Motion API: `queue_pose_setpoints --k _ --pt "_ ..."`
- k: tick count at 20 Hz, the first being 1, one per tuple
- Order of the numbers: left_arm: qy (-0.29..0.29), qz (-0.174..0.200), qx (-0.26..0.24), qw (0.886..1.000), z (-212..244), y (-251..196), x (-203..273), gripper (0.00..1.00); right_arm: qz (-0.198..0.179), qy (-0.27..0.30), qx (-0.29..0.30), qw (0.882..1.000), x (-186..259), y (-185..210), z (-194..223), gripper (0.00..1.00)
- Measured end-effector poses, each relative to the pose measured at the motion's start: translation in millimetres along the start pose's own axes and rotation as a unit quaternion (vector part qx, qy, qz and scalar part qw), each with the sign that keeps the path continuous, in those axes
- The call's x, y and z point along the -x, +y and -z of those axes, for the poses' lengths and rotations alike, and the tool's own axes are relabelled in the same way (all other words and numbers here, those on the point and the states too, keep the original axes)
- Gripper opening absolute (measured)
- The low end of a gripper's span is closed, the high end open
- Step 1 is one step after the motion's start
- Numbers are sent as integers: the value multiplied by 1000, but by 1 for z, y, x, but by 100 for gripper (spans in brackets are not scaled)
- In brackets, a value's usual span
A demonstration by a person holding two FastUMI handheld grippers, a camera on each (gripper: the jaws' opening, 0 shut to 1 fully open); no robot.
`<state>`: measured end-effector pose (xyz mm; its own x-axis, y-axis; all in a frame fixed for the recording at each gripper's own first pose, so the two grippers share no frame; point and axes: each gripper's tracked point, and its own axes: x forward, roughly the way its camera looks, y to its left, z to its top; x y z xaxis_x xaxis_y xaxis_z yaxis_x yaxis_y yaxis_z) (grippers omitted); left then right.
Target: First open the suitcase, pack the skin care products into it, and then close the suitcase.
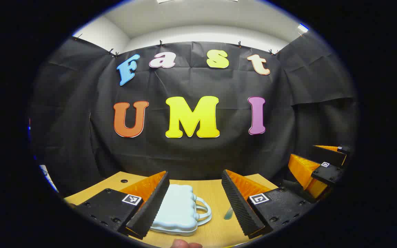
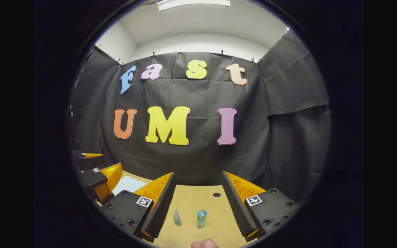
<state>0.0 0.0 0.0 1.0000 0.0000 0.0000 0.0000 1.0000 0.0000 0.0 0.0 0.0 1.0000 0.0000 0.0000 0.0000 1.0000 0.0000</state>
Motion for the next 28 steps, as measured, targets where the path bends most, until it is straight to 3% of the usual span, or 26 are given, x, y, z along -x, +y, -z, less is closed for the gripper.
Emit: queue_pose_setpoints --k 18,22,25,28 --pt "18 13 -8 1000 11 -21 -14 97 1 12 -8 1000 -18 -21 14 80" --pt "26 41 -15 999 20 -33 -22 97 10 21 -5 1000 -16 -31 21 80" --pt "42 57 -33 997 32 -39 -26 97 22 28 -4 999 -13 -42 28 80" --pt "60 96 -107 988 49 -53 -31 97 40 35 -3 999 -9 -59 35 80"
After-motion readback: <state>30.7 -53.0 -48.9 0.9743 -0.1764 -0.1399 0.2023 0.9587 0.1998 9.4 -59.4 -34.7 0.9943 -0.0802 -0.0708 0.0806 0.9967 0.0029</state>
